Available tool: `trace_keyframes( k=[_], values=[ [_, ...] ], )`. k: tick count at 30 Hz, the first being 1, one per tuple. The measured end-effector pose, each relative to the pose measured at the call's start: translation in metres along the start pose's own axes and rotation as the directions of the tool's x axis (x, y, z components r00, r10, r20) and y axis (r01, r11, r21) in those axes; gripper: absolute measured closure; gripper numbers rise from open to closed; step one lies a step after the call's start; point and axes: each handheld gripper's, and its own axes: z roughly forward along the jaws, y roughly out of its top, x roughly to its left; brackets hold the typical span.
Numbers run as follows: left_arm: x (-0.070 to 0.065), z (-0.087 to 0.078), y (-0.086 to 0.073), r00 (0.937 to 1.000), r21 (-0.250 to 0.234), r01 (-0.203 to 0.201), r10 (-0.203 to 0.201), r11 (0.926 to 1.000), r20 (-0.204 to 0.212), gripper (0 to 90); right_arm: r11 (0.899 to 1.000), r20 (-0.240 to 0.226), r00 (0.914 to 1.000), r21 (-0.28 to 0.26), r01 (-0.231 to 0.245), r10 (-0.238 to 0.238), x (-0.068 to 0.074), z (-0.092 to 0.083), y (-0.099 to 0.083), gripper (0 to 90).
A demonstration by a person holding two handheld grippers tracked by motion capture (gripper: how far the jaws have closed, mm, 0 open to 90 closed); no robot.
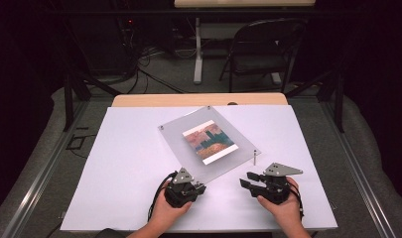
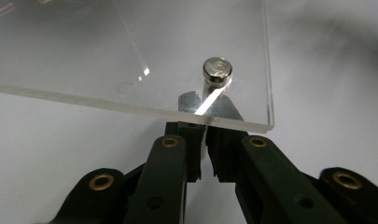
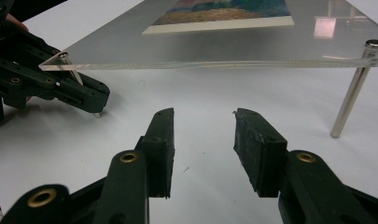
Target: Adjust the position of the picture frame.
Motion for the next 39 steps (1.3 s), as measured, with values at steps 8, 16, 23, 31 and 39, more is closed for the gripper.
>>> trace_keyframes(
  k=[8, 16, 23, 31, 39],
  values=[
    [0.000, -0.002, 0.001, 1.0000, -0.005, 0.002, -0.002, 1.0000, 0.001, 85.2, 1.000, 0.025, 0.9997, 0.003, -0.008, 0.008, -0.007, -0.002, 0.000, 58.4],
    [0.006, -0.016, 0.001, 0.9996, -0.022, 0.022, -0.023, 0.9995, -0.017, 85.4, 1.000, 0.087, 0.9960, -0.006, -0.021, 0.021, -0.021, -0.002, 0.003, 59.9],
    [0.013, -0.031, 0.002, 0.9985, -0.073, 0.049, -0.050, 0.9962, -0.023, 85.4, 0.999, 0.128, 0.9913, 0.006, -0.034, 0.033, -0.034, 0.013, 0.009, 59.9],
    [0.018, -0.045, 0.002, 0.9964, -0.103, 0.059, -0.065, 0.9929, -0.055, 85.4, 1.000, 0.134, 0.9909, 0.018, -0.017, 0.014, -0.040, 0.038, 0.019, 59.7],
    [0.022, -0.052, 0.003, 0.9952, -0.132, 0.068, -0.076, 0.9889, -0.060, 85.4, 0.999, 0.117, 0.9929, 0.032, -0.025, 0.021, -0.042, 0.055, 0.024, 74.5]
  ],
)
